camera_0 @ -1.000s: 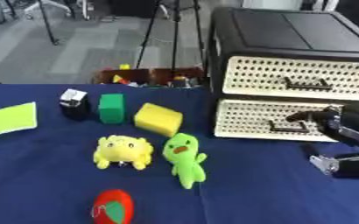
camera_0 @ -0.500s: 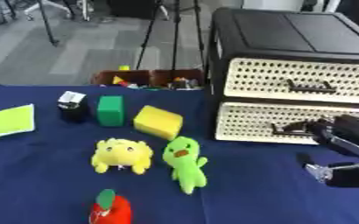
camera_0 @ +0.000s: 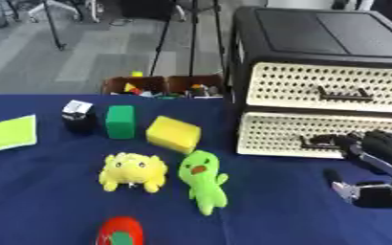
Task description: Pick up objects from table and place into drawer.
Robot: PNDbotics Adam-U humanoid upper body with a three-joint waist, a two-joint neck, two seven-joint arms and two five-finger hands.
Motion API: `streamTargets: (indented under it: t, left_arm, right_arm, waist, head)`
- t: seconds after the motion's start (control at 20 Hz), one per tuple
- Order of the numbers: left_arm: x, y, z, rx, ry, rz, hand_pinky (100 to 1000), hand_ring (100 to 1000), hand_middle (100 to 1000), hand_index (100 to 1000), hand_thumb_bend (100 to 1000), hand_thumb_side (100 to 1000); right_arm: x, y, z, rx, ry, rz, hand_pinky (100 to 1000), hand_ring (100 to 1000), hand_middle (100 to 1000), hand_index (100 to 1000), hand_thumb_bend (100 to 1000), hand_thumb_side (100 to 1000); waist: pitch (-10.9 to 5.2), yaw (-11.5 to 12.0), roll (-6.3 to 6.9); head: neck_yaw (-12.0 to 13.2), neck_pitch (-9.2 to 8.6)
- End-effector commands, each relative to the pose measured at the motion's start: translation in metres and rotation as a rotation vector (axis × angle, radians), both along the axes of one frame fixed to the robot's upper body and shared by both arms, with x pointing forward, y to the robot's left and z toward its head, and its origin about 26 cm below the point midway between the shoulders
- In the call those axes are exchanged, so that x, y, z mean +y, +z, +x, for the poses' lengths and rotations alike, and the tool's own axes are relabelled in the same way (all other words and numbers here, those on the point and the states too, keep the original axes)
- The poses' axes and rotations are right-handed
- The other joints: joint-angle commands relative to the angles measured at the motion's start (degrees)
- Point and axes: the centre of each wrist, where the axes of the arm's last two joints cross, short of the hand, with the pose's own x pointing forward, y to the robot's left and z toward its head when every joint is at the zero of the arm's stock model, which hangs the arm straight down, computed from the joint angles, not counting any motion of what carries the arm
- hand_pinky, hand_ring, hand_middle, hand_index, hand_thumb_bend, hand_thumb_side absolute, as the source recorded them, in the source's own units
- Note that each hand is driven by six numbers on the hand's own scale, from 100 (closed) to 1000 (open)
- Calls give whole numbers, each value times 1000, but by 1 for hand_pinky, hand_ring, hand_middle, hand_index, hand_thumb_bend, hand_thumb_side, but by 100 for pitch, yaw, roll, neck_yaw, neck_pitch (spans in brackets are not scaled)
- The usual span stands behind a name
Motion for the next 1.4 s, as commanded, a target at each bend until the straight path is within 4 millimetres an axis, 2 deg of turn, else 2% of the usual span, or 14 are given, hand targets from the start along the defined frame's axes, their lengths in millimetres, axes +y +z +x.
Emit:
streamTargets:
  t: [0.05, 0.7, 1.1, 1.4]
  left_arm:
    - [0, 6, -2, -23, -7, 6, 487, 699, 666, 878, 100, 804]
    - [-2, 7, -2, -27, -20, 5, 485, 700, 664, 878, 100, 805]
    - [-3, 8, -1, -29, -26, -1, 483, 699, 663, 878, 100, 806]
    - [-3, 8, -1, -28, -28, -5, 482, 700, 663, 879, 100, 807]
  right_arm:
    - [0, 16, -4, -53, 0, -14, 232, 156, 100, 927, 100, 198]
    - [-30, 4, 4, -106, -215, -83, 232, 177, 100, 921, 100, 192]
    - [-31, -10, 3, -73, -220, -62, 232, 176, 100, 915, 100, 194]
    - [-31, -15, 3, -54, -224, -66, 231, 178, 100, 873, 100, 194]
  waist:
    - [-99, -14, -11]
    - [33, 128, 4]
    - [153, 199, 33]
    - [193, 207, 39]
  head:
    - [-8, -86]
    - [-118, -264]
    - [-207, -294]
    - [-209, -301]
